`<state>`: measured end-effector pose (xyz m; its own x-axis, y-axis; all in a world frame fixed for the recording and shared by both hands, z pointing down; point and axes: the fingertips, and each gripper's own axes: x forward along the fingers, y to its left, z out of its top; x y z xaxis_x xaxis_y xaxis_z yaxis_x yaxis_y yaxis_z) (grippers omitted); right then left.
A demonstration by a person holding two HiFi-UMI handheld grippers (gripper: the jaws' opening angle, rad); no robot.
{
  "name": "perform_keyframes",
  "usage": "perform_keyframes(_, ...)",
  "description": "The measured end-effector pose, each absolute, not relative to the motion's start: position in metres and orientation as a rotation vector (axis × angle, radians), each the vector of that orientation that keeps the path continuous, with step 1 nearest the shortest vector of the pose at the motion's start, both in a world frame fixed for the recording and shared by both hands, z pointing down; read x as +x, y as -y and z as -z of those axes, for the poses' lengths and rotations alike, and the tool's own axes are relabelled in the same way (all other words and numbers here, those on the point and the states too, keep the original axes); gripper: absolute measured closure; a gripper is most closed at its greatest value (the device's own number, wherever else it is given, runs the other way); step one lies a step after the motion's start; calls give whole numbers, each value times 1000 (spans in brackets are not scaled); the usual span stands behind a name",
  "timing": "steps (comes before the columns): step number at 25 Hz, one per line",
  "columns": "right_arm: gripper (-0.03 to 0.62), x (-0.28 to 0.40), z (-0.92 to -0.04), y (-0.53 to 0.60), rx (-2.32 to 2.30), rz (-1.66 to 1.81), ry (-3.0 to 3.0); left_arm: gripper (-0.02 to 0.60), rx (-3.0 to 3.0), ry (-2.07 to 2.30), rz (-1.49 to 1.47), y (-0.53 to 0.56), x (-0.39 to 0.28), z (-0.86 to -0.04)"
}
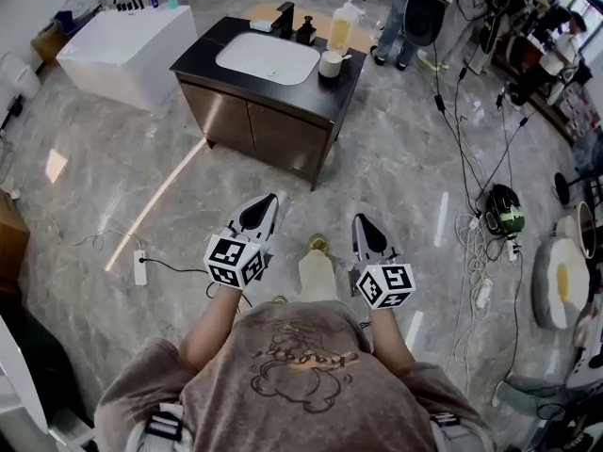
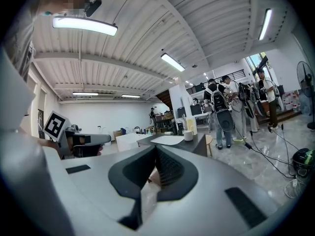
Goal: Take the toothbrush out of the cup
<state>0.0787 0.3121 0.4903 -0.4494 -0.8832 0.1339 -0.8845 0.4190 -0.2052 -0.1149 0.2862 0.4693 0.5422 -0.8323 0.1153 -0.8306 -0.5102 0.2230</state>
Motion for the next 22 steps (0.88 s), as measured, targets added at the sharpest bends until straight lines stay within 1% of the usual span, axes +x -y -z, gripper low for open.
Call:
perform_keyframes(10,590,78,-501,-238,1617,-413,2660,560,2537,1397,12,-217,-108,-471)
perform_keyframes(22,589,84,-485,-127,1546,-443,2699,560,2516,1423,18,-111,-89,-452)
